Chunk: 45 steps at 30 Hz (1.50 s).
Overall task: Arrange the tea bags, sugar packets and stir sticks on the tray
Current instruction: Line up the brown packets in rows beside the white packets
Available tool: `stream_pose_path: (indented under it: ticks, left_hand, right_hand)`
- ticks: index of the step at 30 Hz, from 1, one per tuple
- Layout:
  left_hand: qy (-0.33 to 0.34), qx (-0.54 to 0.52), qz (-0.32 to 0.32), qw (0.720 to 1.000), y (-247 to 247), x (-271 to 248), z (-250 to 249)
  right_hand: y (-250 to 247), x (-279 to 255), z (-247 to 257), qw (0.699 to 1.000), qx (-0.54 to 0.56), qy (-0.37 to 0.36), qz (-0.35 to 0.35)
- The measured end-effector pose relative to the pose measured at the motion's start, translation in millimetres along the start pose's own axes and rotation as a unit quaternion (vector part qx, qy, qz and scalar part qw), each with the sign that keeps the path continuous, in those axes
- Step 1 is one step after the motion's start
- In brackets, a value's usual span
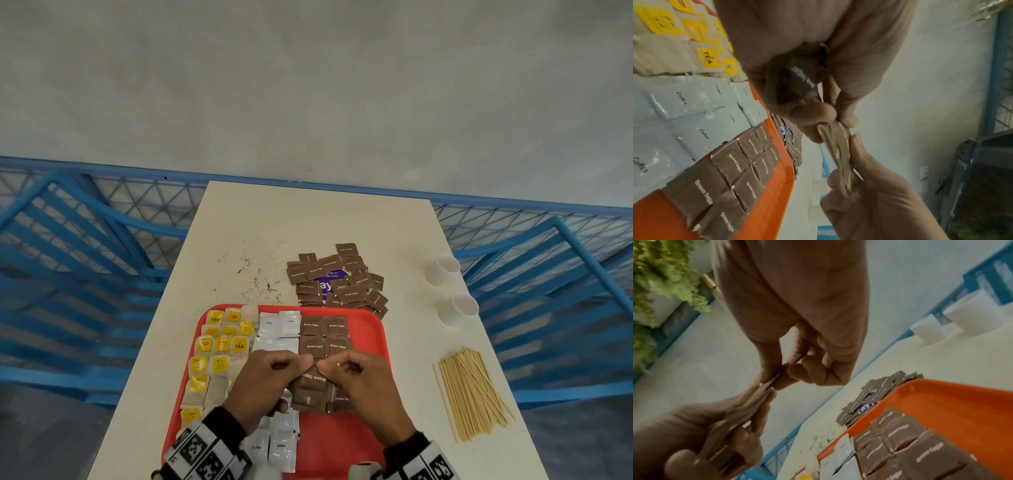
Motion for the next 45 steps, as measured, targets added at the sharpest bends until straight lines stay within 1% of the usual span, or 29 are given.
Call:
stream_pose_path:
  ticks: [2, 3, 5, 7, 9, 11, 13, 15, 16, 17, 19, 21, 22, 24, 26, 27, 28, 29, 30, 31, 32, 33, 35, 37, 38, 40, 43, 44, 45]
  left_hand:
    - [-0.029, -0.017, 0.005, 0.999, -2, 1, 5]
    - [-0.048, -0.03, 0.023, 0.998, 0, 2, 8]
    - [-0.082, -0.07, 0.087, 0.99, 12, -1, 10]
    - [-0.097, -0.097, 0.142, 0.98, 23, -6, 8]
    - [-0.092, -0.094, 0.158, 0.979, 29, -9, 6]
    - [-0.086, -0.073, 0.166, 0.98, 31, -10, 7]
    - [-0.093, -0.068, 0.178, 0.977, 30, -10, 9]
    - [-0.11, -0.083, 0.185, 0.973, 23, -9, 13]
    - [-0.117, -0.093, 0.185, 0.971, 18, -8, 14]
    - [-0.116, -0.102, 0.181, 0.971, 13, -6, 15]
    - [-0.102, -0.11, 0.168, 0.974, 3, 0, 12]
    - [-0.082, -0.083, 0.161, 0.98, 1, 2, 4]
    - [-0.069, -0.047, 0.16, 0.984, 2, 1, -1]
    - [-0.024, 0.074, 0.163, 0.984, 8, 0, -12]
    - [0.039, 0.186, 0.164, 0.968, 18, -2, -24]
    - [0.067, 0.215, 0.157, 0.962, 21, -3, -29]
    - [0.088, 0.22, 0.144, 0.961, 23, -2, -33]
    - [0.094, 0.196, 0.127, 0.968, 22, -1, -35]
    - [0.085, 0.144, 0.106, 0.98, 19, 2, -36]
    - [0.071, 0.084, 0.085, 0.99, 16, 6, -35]
    - [0.06, 0.033, 0.07, 0.995, 15, 7, -35]
    - [0.056, 0.007, 0.067, 0.996, 16, 7, -35]
    - [0.065, 0.03, 0.073, 0.995, 20, 5, -34]
    - [0.072, 0.084, 0.081, 0.991, 21, 2, -28]
    - [0.069, 0.103, 0.079, 0.989, 19, 1, -25]
    - [0.057, 0.112, 0.066, 0.99, 12, 3, -22]
    - [0.05, 0.084, 0.05, 0.994, 6, 6, -23]
    - [0.052, 0.086, 0.052, 0.994, 6, 7, -24]
    - [0.056, 0.091, 0.053, 0.993, 8, 7, -23]
  right_hand:
    - [0, 1, 2, 1.0, 0.013, -0.005, -0.009]
    - [0, 2, 2, 1.0, 0.015, -0.008, -0.014]
    - [-1, 3, 3, 0.999, 0.019, -0.008, -0.03]
    - [0, 4, 1, 0.999, 0.03, 0.003, -0.04]
    - [0, 5, -4, 0.997, 0.056, 0.024, -0.048]
    - [-5, 6, -4, 0.993, 0.086, 0.021, -0.073]
    - [-15, 8, -4, 0.986, 0.134, 0.027, -0.098]
    - [-21, 8, -4, 0.978, 0.186, 0.04, -0.086]
    - [-23, 8, -3, 0.979, 0.19, 0.046, -0.06]
    - [-23, 8, -2, 0.984, 0.17, 0.048, -0.026]
    - [-25, 8, 1, 0.994, 0.101, 0.039, 0.032]
    - [-28, 11, 6, 0.996, 0.037, 0.02, 0.073]
    - [-27, 12, 8, 0.995, 0.005, 0.014, 0.094]
    - [-23, 15, 12, 0.989, -0.056, 0.003, 0.136]
    - [-16, 17, 21, 0.982, -0.085, -0.006, 0.17]
    - [-14, 19, 24, 0.982, -0.087, -0.009, 0.169]
    - [-14, 23, 25, 0.986, -0.081, -0.009, 0.148]
    - [-16, 26, 27, 0.991, -0.069, -0.01, 0.118]
    - [-19, 28, 26, 0.995, -0.055, -0.009, 0.088]
    - [-19, 28, 27, 0.996, -0.046, -0.013, 0.074]
    - [-18, 28, 26, 0.996, -0.046, -0.023, 0.071]
    - [-16, 26, 27, 0.996, -0.047, -0.035, 0.072]
    - [-19, 22, 31, 0.996, -0.042, -0.062, 0.044]
    - [-26, 23, 33, 0.997, -0.021, -0.071, 0.014]
    - [-29, 24, 33, 0.997, -0.015, -0.07, 0.013]
    - [-31, 23, 32, 0.996, -0.026, -0.072, 0.038]
    - [-20, 20, 29, 0.987, -0.082, -0.057, 0.126]
    - [-16, 19, 28, 0.985, -0.085, -0.051, 0.141]
    - [-13, 19, 26, 0.986, -0.08, -0.045, 0.138]
Point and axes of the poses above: each hand's wrist, its own x-axis towards the middle knuckle, its own y-axis out of the palm, z = x × y, the point moved 7 cm from there along x, towards the middle knuckle, and after that the axes turned 7 degrees about -y, right-handed, at the moved point
